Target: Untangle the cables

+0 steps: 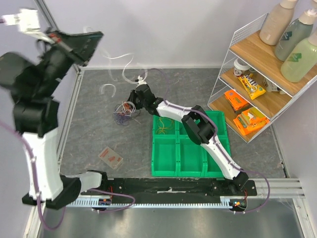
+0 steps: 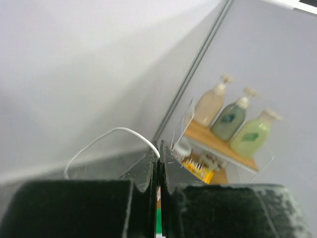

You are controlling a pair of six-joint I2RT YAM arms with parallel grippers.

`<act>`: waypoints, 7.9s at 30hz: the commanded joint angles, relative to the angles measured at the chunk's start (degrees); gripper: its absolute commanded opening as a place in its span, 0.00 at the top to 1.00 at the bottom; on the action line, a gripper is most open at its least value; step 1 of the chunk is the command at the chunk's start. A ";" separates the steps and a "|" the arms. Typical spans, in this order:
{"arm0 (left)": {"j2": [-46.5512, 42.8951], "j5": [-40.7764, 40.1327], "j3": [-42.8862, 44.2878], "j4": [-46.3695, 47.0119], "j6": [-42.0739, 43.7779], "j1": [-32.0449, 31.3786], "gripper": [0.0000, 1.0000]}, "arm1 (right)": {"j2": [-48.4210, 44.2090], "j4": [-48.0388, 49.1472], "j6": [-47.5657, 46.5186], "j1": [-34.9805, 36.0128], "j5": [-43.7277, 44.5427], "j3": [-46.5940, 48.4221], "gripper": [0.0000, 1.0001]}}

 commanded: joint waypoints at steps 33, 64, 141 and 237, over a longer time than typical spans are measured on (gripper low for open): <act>-8.85 9.37 -16.09 -5.71 6.14 0.10 0.98 | -35.97 -37.52 -36.15 -3.81 1.41 -7.56 0.03; -9.56 45.94 -46.77 47.11 -34.99 -1.92 0.98 | -63.34 6.68 -37.39 -3.28 -33.58 -40.63 0.02; -15.45 16.75 -48.87 0.70 6.40 -5.00 0.04 | -96.64 -14.93 -43.09 1.20 44.90 -59.09 1.00; 24.27 -6.27 -57.32 14.59 -11.44 14.69 0.53 | -54.64 -11.50 -21.48 3.22 1.41 -48.90 0.34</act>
